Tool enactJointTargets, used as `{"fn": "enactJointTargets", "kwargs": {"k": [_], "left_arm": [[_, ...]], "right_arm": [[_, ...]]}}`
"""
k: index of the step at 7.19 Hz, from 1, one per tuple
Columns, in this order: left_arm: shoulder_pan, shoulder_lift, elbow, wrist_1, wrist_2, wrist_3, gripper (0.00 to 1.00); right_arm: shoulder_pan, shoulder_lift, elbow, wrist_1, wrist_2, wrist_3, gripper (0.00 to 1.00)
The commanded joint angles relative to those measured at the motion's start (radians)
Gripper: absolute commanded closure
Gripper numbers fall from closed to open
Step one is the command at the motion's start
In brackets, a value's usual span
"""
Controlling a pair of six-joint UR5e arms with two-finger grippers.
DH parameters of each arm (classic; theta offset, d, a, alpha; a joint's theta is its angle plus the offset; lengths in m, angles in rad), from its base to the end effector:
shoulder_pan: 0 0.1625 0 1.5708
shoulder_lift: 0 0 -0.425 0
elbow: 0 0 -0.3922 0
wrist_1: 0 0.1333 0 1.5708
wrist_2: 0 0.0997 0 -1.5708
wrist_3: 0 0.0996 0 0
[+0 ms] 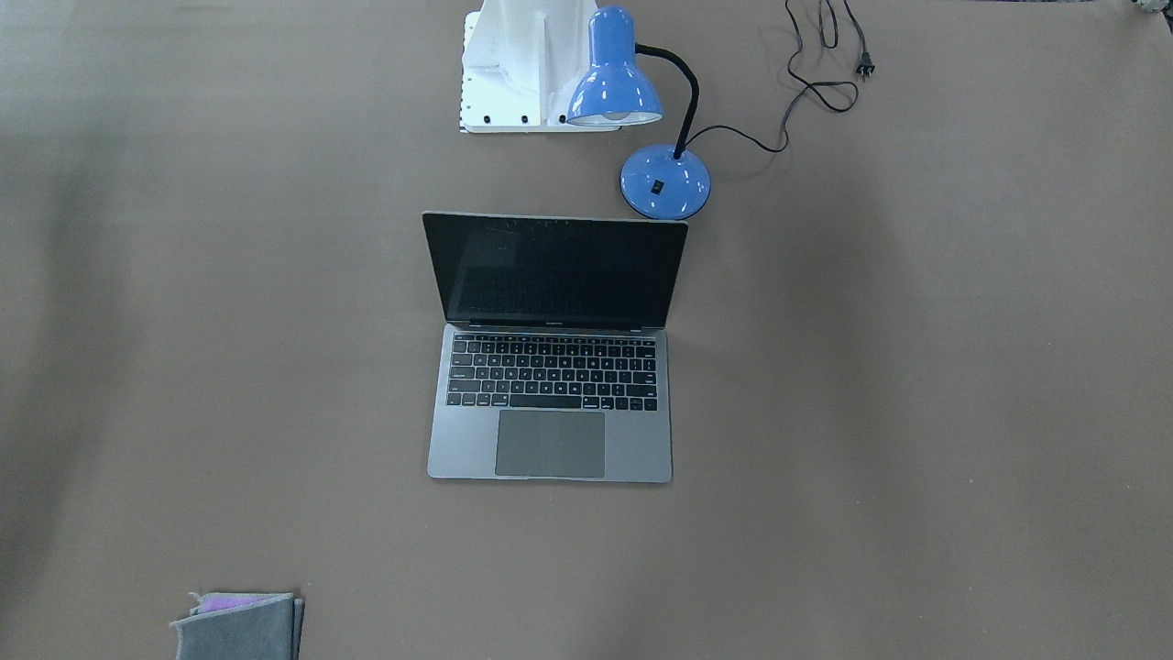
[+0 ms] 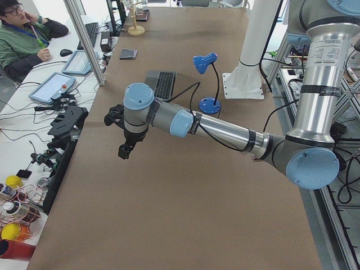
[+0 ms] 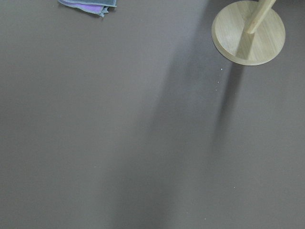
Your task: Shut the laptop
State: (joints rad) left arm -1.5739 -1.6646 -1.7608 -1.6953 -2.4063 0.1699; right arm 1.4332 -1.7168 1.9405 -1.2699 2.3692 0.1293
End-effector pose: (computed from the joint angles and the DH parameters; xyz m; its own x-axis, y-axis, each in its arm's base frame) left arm -0.0611 -0.5342 0.4975 0.6625 0.4434 -0.6037 -0.1108 0.8551 0.5064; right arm 0.0008 -0.4460 0.5062 0.6520 -0.3368 0.6793 0.0349 0.9084 0.4167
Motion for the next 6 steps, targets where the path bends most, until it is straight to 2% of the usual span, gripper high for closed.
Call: {"fn": "enactJointTargets", "kwargs": {"k": [1,2,3,5,6], "left_arm": [[0.002,0.032,-0.015,-0.059,-0.080,-0.009,0.01],[0.009,0.043,-0.016,-0.131,-0.083,-0.023,0.01],[0.046,0.045,-0.017,-0.214,-0.114,-0.121,0.02],[0.151,0.046,-0.013,-0.459,-0.181,-0.382,0.02],[0.232,0.046,-0.012,-0.585,-0.180,-0.594,0.02]], "right_arm": [[-0.022,0.000,0.000,0.003,0.045,0.065,0.00],[-0.055,0.009,0.009,0.007,0.082,0.155,0.00],[-0.094,0.016,0.023,0.039,0.096,0.230,0.01],[-0.222,0.022,0.026,0.255,0.064,0.539,0.04],[-0.300,0.026,0.028,0.387,0.006,0.714,0.03]]}}
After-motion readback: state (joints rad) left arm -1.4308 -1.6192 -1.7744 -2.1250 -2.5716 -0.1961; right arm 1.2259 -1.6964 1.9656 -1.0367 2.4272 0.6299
